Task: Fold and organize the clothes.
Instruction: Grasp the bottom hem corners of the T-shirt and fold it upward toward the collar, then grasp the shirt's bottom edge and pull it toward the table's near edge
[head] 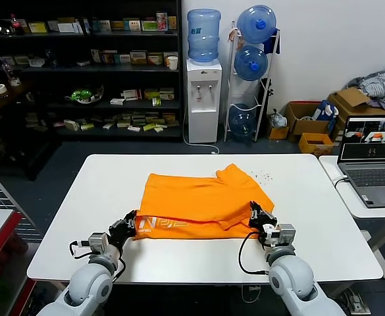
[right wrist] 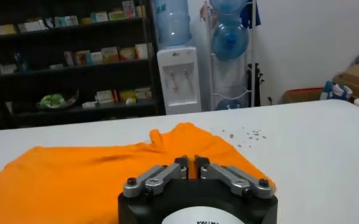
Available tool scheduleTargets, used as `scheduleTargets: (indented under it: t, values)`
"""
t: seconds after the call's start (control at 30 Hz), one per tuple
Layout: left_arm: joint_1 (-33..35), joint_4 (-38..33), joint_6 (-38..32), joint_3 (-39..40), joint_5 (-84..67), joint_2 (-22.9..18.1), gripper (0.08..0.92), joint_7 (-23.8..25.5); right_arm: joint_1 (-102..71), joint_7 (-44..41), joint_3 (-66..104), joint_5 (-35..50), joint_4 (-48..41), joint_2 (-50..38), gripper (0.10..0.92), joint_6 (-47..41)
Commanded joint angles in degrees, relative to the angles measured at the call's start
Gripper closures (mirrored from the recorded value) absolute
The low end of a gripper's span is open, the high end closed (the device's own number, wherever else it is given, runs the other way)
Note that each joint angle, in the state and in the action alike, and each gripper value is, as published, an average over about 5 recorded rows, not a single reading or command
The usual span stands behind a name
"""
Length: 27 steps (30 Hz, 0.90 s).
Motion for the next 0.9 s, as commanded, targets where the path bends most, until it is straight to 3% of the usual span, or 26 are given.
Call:
scheduleTargets:
  t: [0.03,0.37,0.53,0.67,0.9]
  values:
    - [0.05,0.20,0.15,-0.22,0.12,0.34,0.704,0.36,1.40,-2.30,0.37,-1.51,-1.48,-0.77,0.646,1.62]
    - [13.36,-6.03,-0.52,-2.63,0.83,1.47,0.418,0.99,-14.36,-8.22,6.42,-7.46,4.24,-7.07,0.360,5.02]
    - [14.09,-4.88,-1.06,-2.70,1.34,-0.53,0.271,1.38,-16.93,-10.68,8.23,-7.54,3.40,-8.08,0.232,4.25]
    - [11.95,-3.39,-0.95,-2.68,1.36,-1.77,0.192,1.27,-16.27,-11.78,8.07,-7.11,2.18,-7.81,0.205,3.19]
    - [9.89,-1.39,-0.79,-2.72,1.37,-2.44,0.177,1.31,-14.77,-12.52,6.49,-6.43,0.71,-6.81,0.203,1.42]
